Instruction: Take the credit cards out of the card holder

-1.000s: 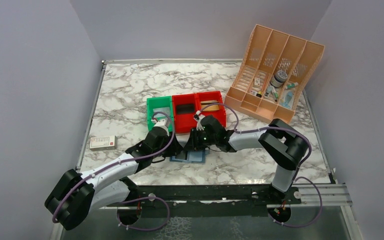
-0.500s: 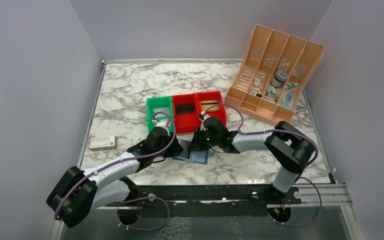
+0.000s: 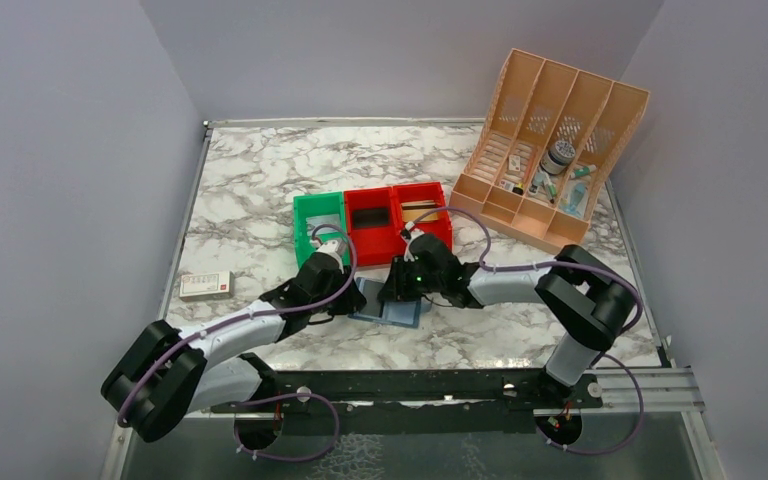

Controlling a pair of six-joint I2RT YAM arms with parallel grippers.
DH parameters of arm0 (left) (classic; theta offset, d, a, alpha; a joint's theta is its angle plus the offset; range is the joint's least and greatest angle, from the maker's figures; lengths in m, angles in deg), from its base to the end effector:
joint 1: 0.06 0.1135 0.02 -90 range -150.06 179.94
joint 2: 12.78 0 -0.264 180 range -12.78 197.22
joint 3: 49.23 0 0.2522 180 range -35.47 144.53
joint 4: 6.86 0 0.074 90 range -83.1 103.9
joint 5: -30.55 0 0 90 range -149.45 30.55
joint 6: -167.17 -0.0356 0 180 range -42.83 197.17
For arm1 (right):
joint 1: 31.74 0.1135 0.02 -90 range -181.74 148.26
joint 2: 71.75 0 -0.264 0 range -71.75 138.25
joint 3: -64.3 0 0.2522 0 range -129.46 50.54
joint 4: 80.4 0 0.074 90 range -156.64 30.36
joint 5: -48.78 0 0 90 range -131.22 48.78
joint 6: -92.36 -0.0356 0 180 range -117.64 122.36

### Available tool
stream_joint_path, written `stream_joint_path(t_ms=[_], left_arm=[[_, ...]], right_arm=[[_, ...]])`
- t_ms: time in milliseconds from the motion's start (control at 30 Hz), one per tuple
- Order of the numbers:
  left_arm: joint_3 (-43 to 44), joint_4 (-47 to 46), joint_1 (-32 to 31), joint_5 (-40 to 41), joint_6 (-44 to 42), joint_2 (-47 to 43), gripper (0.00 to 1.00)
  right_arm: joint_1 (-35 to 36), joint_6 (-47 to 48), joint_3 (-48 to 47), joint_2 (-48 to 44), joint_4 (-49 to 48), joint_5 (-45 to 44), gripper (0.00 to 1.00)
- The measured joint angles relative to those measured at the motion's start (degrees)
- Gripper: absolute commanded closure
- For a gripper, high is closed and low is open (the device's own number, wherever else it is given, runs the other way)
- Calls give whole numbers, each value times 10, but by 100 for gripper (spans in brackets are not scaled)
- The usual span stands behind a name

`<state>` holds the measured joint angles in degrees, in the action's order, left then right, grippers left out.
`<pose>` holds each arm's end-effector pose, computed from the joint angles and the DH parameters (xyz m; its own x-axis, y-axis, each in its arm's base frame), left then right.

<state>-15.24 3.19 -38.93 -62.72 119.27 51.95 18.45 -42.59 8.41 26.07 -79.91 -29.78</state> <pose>0.1599 -0.1315 0.1518 -0.8200 -0.1988 -0.5368 0.1488 0.8315 -0.5352 0.2020 0.2534 0.1331 -0.9038 -0.0029 -0.4279 -0.2941 0.7306 0.6162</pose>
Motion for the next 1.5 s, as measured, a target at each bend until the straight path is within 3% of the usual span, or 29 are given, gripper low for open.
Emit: stream_joint_path(t_ms=[533, 800, 900, 1233, 1367, 1500], left_arm=[[0, -51, 1, -28, -6, 45, 80], [0, -52, 1, -36, -7, 47, 86], [0, -50, 2, -38, -11, 48, 89], [0, -45, 2, -38, -16, 48, 93], [6, -35, 2, -38, -16, 48, 100], [10, -29, 2, -38, -18, 50, 100]], right_arm=[[0, -23, -2, -24, 56, -72, 77], [-2, -49, 10, -12, 18, -72, 92], [-10, -61, 26, -10, -14, -56, 99], [-47, -73, 63, -5, -106, 40, 99], [-59, -62, 63, -5, -113, 83, 99], [-73, -45, 63, -5, -110, 112, 99]])
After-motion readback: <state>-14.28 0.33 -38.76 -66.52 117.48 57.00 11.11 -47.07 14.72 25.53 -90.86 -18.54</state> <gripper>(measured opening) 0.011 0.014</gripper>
